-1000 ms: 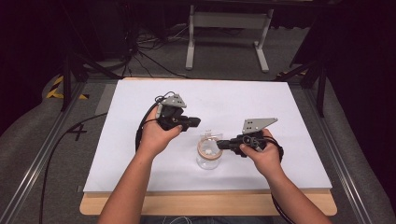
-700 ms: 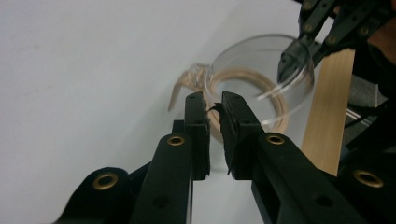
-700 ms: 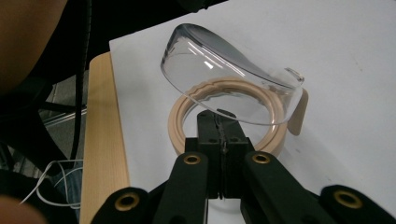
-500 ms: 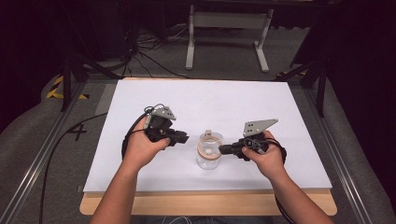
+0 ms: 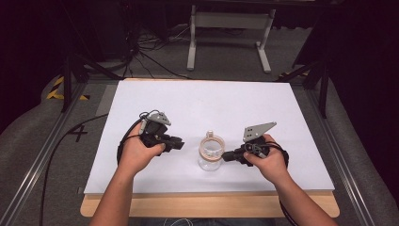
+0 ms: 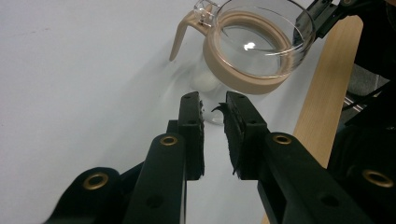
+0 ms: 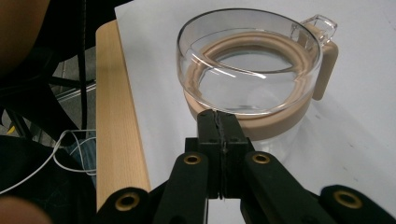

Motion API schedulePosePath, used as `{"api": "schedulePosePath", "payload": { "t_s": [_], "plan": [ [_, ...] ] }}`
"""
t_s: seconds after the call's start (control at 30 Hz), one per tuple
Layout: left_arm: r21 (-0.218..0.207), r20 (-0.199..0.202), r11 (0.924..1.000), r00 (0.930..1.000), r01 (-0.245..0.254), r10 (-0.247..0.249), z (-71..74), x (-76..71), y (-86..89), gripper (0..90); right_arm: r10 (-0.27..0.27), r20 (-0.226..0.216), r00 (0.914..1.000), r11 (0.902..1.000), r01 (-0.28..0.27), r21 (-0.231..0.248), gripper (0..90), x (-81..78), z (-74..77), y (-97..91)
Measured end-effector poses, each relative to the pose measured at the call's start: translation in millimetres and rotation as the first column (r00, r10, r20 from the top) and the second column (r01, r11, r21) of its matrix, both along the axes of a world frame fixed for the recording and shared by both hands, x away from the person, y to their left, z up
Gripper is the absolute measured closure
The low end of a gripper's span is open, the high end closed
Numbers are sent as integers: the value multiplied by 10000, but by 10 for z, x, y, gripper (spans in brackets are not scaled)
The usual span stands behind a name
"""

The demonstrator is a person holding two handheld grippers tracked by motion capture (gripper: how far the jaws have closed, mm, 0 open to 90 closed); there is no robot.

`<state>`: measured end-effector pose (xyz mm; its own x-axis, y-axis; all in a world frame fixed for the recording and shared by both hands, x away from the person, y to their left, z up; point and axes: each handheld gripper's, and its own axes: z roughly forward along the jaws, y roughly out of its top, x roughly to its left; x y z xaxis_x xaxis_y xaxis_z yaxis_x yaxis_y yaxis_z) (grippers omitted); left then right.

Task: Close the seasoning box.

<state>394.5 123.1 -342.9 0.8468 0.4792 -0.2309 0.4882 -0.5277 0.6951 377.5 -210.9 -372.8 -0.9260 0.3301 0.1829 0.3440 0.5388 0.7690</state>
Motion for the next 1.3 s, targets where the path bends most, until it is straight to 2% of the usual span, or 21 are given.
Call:
{"api": "schedulePosePath", "payload": {
  "t_s": [0.2,0.3,0.43,0.57,0.73,0.8,0.83,0.87,0.9,0.97,1.03,1.1,1.17,1.23,1.3],
  "plan": [
    [-2,-49,10000,10000,-63,63,-24,9,-1,730,-69,-255,9996,9995,61,-315,900,-11,0,-18],
    [-48,-23,9999,9999,-164,164,-22,11,11,722,-126,-246,9996,9994,118,-313,900,-9,12,-40],
    [-197,91,9989,9991,-415,416,-15,-13,47,708,-164,-64,9998,9998,164,-94,900,-7,87,-86],
    [-218,257,9966,9965,-796,801,-8,-50,146,687,-561,316,9979,9978,549,375,866,18,242,-197],
    [-453,358,9872,9874,-1526,1543,-28,-112,322,666,-1298,846,9879,9887,1226,857,790,102,391,-376],
    [-385,390,9832,9829,-1783,1798,-39,-125,388,653,-1639,940,9820,9836,1554,921,730,160,417,-452],
    [-385,390,9832,9829,-1783,1798,-39,-125,388,647,-1639,940,9820,9836,1554,921,730,160,417,-452],
    [-319,458,9795,9787,-1988,2001,-53,-129,435,647,-1800,892,9796,9808,1719,920,669,189,422,-487],
    [-294,468,9765,9755,-2136,2149,-61,-133,463,639,-2088,912,9737,9755,2009,893,595,236,419,-538],
    [-237,452,9705,9695,-2399,2408,-76,-136,513,629,-2605,1106,9591,9634,2508,946,526,290,409,-617],
    [-260,504,9663,9650,-2562,2573,-92,-124,556,610,-3008,1322,9445,9532,2931,748,483,354,384,-714],
    [-221,514,9596,9582,-2805,2813,-118,-104,597,592,-3352,1440,9311,9420,3284,694,453,399,355,-800],
    [-188,490,9546,9533,-2974,2979,-146,-82,624,578,-3848,1588,9092,9229,3812,536,442,463,302,-949],
    [-193,484,9507,9495,-3094,3100,-171,-61,639,561,-4199,1530,8946,9075,4162,571,430,498,264,-1055],
    [-66,577,9457,9440,-3249,3247,-202,-29,659,544,-4441,1436,8844,8958,4411,543,424,527,228,-1146]
  ]
}}
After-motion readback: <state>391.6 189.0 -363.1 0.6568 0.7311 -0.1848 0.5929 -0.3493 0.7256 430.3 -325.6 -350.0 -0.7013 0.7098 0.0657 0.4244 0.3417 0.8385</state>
